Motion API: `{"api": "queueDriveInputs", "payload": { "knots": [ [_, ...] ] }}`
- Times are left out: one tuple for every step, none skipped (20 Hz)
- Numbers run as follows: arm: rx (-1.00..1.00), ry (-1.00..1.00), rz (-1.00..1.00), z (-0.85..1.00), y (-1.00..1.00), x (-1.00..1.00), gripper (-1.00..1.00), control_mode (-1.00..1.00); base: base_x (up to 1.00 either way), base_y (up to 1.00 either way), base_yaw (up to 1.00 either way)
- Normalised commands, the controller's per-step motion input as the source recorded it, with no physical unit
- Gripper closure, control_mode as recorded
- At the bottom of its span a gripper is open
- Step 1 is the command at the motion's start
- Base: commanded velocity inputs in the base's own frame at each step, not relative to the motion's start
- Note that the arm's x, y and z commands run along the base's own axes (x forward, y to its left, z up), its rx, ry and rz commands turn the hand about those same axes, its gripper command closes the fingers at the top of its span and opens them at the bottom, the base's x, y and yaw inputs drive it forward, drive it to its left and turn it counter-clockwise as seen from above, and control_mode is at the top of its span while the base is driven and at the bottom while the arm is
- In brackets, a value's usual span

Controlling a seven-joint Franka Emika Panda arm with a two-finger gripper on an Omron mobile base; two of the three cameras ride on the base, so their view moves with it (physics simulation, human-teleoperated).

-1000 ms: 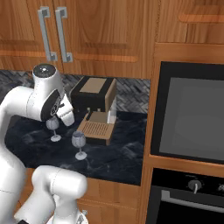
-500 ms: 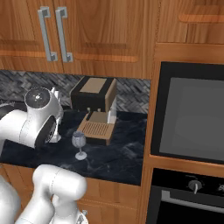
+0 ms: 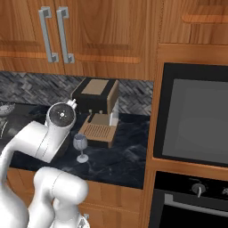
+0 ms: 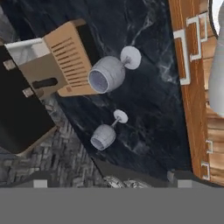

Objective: Retrieve the wine glasses from the counter and place one next to each plate.

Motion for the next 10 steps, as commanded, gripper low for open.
{"api": "queueDriveInputs", "payload": {
  "knots": [
    [0.21, 0.24, 0.01, -0.34, -0.16, 0.0, -1.0, -1.0, 0.0, 0.0, 0.0],
    [0.15, 0.23, 0.06, -0.36, -0.11, 0.0, -1.0, -1.0, 0.0, 0.0, 0.0],
    [0.12, 0.2, 0.05, -0.4, -0.05, 0.0, -1.0, -1.0, 0.0, 0.0, 0.0],
    [0.11, 0.17, 0.03, -0.41, -0.04, 0.0, -1.0, -1.0, 0.0, 0.0, 0.0],
    [0.12, 0.17, 0.0, -0.44, -0.12, 0.0, -1.0, -1.0, 0.0, 0.0, 0.0],
    [0.13, 0.15, 0.0, -0.44, -0.19, 0.0, -1.0, -1.0, 0.0, 0.0, 0.0],
    [0.13, 0.13, 0.0, -0.39, -0.23, 0.0, -1.0, -1.0, 0.0, 0.0, 0.0],
    [0.17, 0.12, 0.0, -0.4, -0.21, 0.0, -1.0, -1.0, 0.0, 0.0, 0.0],
    [0.2, 0.1, 0.0, -0.38, -0.21, 0.0, -1.0, -1.0, 0.0, 0.0, 0.0],
    [0.21, 0.09, 0.0, -0.38, -0.24, 0.0, -1.0, -1.0, 0.0, 0.0, 0.0]
  ]
}}
